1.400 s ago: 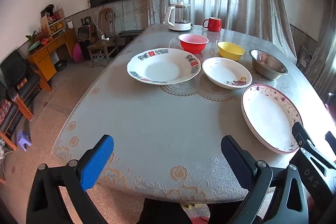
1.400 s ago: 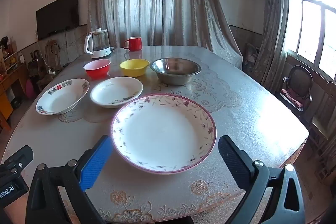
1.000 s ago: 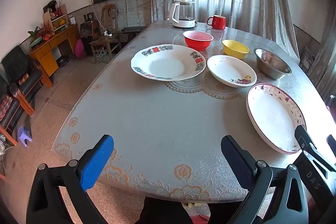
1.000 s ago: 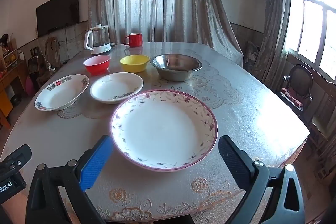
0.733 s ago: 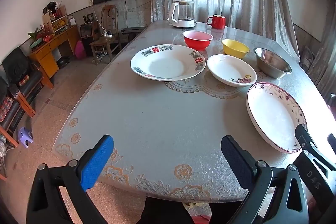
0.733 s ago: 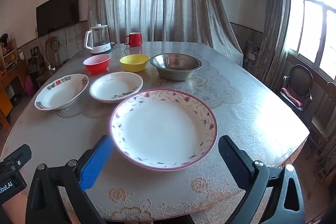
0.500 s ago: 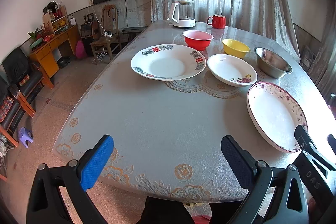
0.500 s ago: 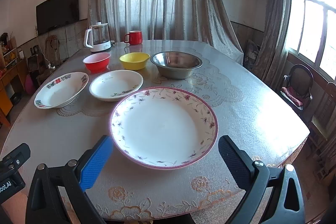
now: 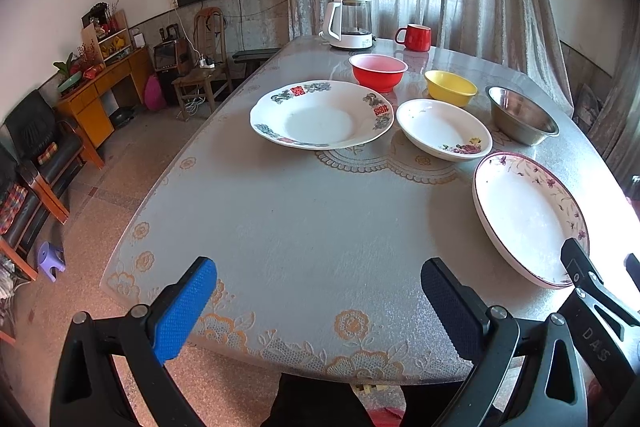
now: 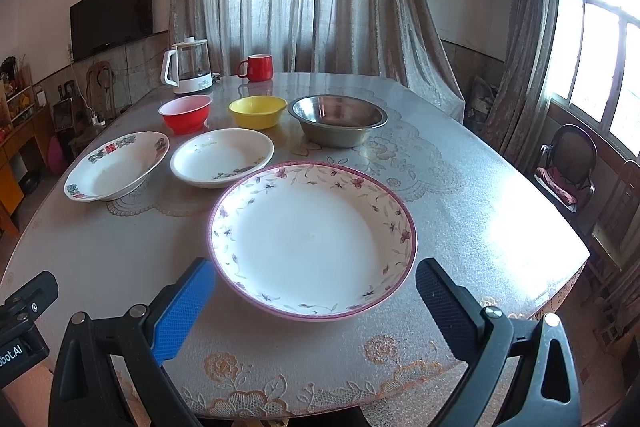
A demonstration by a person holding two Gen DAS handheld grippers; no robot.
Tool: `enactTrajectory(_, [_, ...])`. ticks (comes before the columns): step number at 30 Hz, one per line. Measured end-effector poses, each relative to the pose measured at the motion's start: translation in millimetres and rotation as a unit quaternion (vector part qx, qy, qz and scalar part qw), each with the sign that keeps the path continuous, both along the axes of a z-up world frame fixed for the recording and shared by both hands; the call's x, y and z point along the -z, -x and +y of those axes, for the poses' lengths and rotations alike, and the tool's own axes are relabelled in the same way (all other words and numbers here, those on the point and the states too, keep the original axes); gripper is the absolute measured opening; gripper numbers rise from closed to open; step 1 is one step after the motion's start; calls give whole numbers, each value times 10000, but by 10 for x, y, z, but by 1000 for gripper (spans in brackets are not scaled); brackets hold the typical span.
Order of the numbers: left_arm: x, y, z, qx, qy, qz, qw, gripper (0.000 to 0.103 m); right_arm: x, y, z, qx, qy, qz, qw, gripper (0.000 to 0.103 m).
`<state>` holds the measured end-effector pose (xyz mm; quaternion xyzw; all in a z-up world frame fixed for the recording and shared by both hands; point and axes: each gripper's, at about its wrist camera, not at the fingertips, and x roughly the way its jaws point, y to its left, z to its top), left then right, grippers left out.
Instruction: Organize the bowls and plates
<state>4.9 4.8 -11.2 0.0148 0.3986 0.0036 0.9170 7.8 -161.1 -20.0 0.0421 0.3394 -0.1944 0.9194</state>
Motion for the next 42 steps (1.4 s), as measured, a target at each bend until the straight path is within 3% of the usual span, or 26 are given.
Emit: enactTrajectory(42, [24,-51,-29,12,-74,122,9999,103,62,-28,-31,-47,-60,119,9999,102])
